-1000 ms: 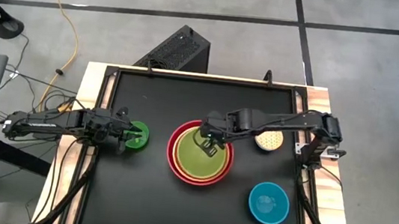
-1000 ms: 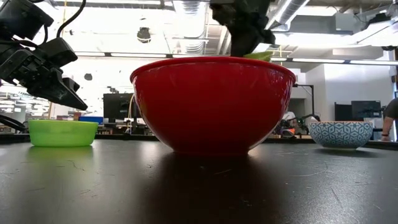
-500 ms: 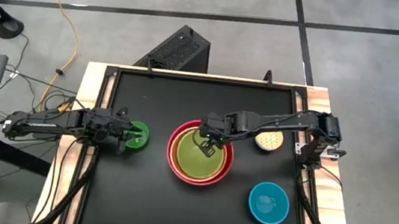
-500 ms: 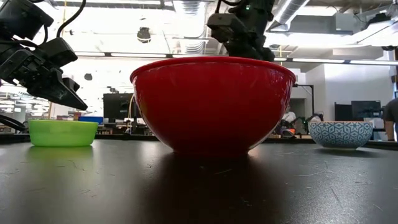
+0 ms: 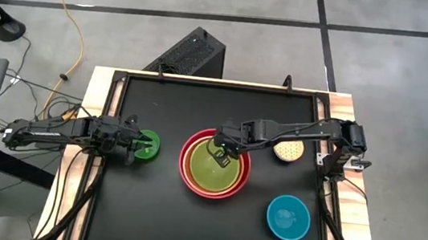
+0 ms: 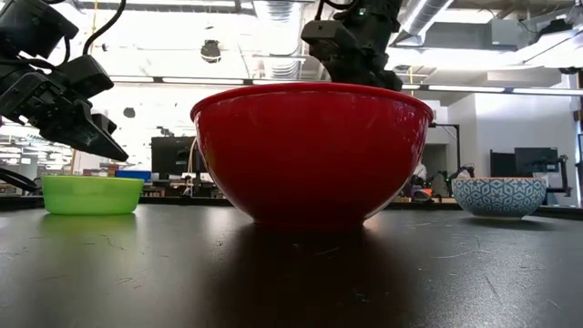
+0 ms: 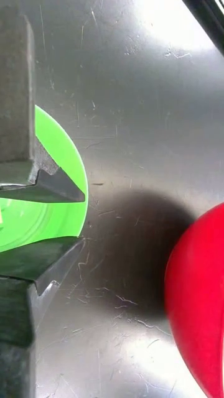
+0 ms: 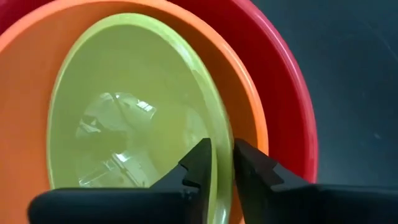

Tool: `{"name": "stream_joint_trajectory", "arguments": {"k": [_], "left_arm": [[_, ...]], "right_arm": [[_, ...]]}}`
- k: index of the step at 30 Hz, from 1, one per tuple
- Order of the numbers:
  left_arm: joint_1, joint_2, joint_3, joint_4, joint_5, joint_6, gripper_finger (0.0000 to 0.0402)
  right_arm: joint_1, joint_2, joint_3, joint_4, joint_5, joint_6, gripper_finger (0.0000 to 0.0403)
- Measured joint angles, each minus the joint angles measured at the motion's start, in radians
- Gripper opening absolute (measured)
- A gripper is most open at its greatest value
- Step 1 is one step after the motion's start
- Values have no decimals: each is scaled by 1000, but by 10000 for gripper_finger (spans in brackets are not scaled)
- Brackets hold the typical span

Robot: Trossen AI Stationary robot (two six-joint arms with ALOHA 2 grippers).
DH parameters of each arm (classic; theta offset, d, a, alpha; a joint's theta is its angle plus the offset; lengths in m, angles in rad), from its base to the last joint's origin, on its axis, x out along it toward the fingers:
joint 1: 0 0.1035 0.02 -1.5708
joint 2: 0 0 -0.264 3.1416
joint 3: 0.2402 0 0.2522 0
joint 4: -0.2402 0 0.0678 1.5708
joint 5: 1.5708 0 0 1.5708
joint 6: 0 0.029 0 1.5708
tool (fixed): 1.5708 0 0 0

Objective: Nest bowls inside each other
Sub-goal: Stack the light green bowl on top of the orange bowl, then stack the blue bowl on top of the light green bowl

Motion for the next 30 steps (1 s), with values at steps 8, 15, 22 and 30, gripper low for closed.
{"name": "stream_joint_trajectory", "arguments": {"k": [8, 15, 22, 30], "left_arm": [[0, 0, 0, 0, 0, 0, 87], [0, 0, 0, 0, 0, 0, 87], [0, 0, 0, 0, 0, 0, 87], [0, 0, 0, 0, 0, 0, 87]], "right_arm": [[0, 0, 48, -84, -31, 2, 125], [-1, 0, 160, -231, -52, 3, 165], [14, 0, 244, -362, -52, 8, 177], [121, 0, 223, -531, -182, 110, 174]]}}
